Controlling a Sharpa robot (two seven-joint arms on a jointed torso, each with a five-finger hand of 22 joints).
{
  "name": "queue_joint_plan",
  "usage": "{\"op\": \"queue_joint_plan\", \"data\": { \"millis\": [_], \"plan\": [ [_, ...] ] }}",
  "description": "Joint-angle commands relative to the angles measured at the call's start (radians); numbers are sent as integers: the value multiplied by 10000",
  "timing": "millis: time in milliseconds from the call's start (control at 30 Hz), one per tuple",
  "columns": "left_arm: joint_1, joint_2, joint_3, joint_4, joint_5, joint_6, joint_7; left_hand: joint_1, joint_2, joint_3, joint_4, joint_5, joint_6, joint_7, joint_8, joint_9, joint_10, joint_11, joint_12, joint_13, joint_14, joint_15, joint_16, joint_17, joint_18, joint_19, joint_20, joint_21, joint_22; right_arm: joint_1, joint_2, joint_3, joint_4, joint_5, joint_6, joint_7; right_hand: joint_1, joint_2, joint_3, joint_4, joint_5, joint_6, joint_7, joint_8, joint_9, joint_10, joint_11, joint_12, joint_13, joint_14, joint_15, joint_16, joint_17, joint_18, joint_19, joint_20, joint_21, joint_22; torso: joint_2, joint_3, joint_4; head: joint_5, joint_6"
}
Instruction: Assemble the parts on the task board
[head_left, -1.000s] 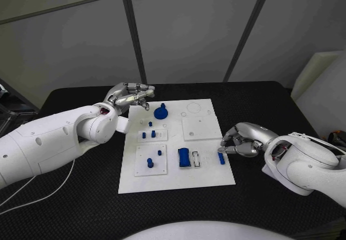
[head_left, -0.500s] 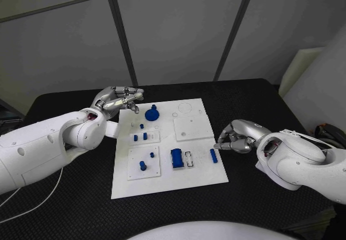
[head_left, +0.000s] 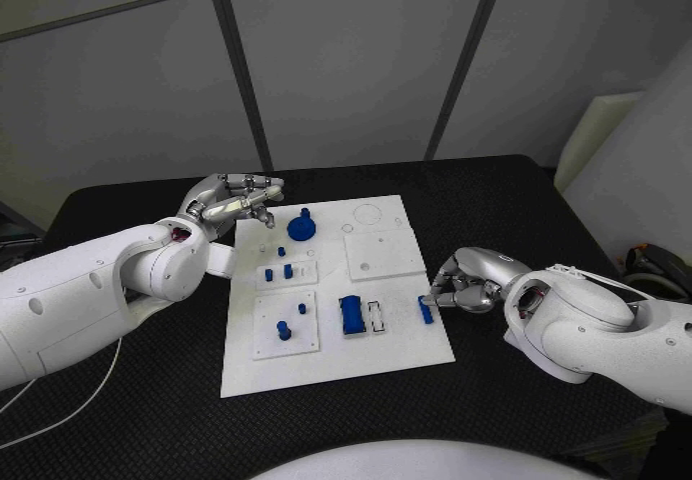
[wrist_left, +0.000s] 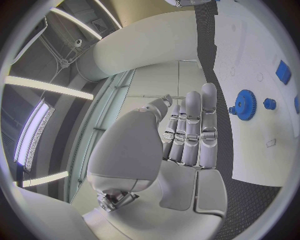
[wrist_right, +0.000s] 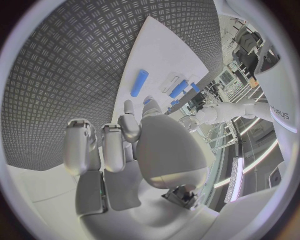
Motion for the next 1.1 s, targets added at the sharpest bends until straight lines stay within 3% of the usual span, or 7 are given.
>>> {"op": "queue_joint_plan", "data": {
  "millis": [33,667,900,1100],
  "plan": [
    [4,-2,4,21,-27,50,30,-51,-11,-55,4,17,-51,-8,-27,-11,-42,7,42,-12,-52,9,40,-14,-174,20,25,-34,-14,-29,45,-3,-17,-61,223,-60,-31,-93,-35,-17,57,83,-12,-14,11,-4,-39,-34,-5,582,-8,-47,223,77,-23,3,-29,1245,-3,5,4,-37,-9],
    [-64,-1,5,20,-27,58,34,-51,-11,-55,4,17,-51,-8,-27,-11,-42,7,42,-12,-52,9,40,-14,-174,20,25,-34,-14,-432,307,-8,-185,-373,987,-129,55,-240,-42,-54,-254,108,-22,10,70,-76,-46,-157,-77,564,-18,-102,153,92,-71,-12,-89,1200,8,-4,11,-20,-9],
    [-70,-29,5,59,-27,49,22,-38,-5,-56,1,18,-61,-2,-25,-10,-54,13,52,-12,-55,12,48,-20,-174,26,27,-39,-18,-523,489,-8,-306,-1548,1319,-197,297,-209,69,-135,-325,65,-11,-3,99,-163,-43,-296,-163,538,-18,-181,49,111,-131,-16,-165,1139,0,-8,31,-35,-30],
    [-84,-48,5,169,-27,74,-4,-53,9,-63,20,16,-66,6,-22,-8,-64,20,62,-12,-57,18,54,-25,-176,30,31,-44,-22,-643,738,-9,-382,-2394,1474,-248,510,-159,169,-206,-364,-28,23,-50,107,-254,-20,-435,-252,521,-2,-228,0,124,-177,-7,-227,1091,2,-5,-2,-22,-32]
  ]
}}
